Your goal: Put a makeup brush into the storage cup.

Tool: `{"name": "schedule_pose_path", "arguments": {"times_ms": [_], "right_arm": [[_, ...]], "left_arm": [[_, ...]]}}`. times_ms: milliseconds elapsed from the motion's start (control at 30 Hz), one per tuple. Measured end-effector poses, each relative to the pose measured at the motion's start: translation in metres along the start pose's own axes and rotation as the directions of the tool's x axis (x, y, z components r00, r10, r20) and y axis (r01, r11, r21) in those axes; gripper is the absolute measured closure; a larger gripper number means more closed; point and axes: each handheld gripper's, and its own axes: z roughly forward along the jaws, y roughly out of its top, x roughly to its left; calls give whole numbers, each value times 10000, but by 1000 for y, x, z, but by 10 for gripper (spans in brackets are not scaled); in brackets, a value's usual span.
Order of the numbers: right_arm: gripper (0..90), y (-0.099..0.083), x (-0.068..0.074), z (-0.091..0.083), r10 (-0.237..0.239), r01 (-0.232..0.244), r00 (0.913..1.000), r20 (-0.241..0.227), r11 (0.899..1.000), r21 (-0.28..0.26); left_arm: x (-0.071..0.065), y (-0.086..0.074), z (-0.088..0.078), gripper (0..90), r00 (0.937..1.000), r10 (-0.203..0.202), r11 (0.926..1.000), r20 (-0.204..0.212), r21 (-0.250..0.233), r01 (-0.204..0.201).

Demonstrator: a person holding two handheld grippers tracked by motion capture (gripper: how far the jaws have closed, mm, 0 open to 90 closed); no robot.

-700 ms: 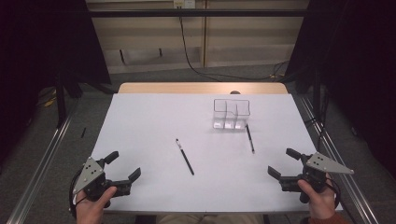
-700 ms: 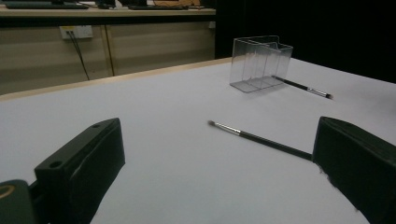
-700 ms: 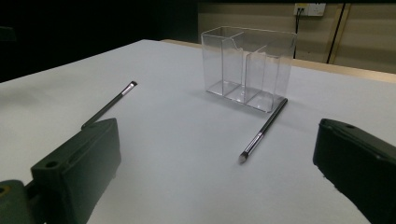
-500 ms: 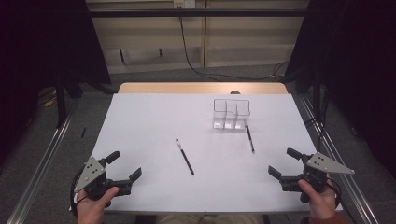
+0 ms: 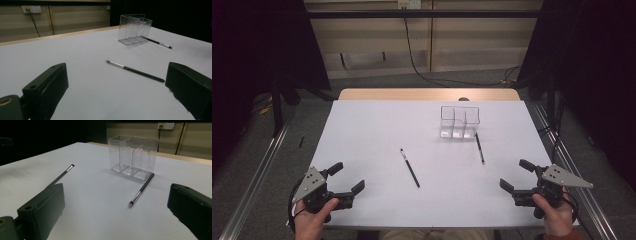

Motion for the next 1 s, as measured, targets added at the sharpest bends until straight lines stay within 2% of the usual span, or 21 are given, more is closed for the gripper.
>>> {"name": "schedule_pose_path", "arguments": {"times_ms": [267, 433, 700, 1000], "right_arm": [[8, 1, 2, 1, -103, 103, 9999, 10, 9999, -17], [8, 1, 1, 3, -17, 17, 10000, -46, 10000, -4], [7, 2, 1, 5, -91, 91, 9999, -81, 10000, 16], [8, 2, 1, 6, -108, 108, 9999, -108, 9999, 47]], "left_arm": [[-3, 1, 4, 38, 9998, 82, 9999, 176, 100, -84], [-6, 6, 11, 38, 9992, 336, 9993, 209, 150, -339], [-11, 16, 23, 46, 9963, 502, 9986, 700, 125, -512], [-11, 22, 35, 37, 9937, 747, 9955, 836, 517, -792]]}}
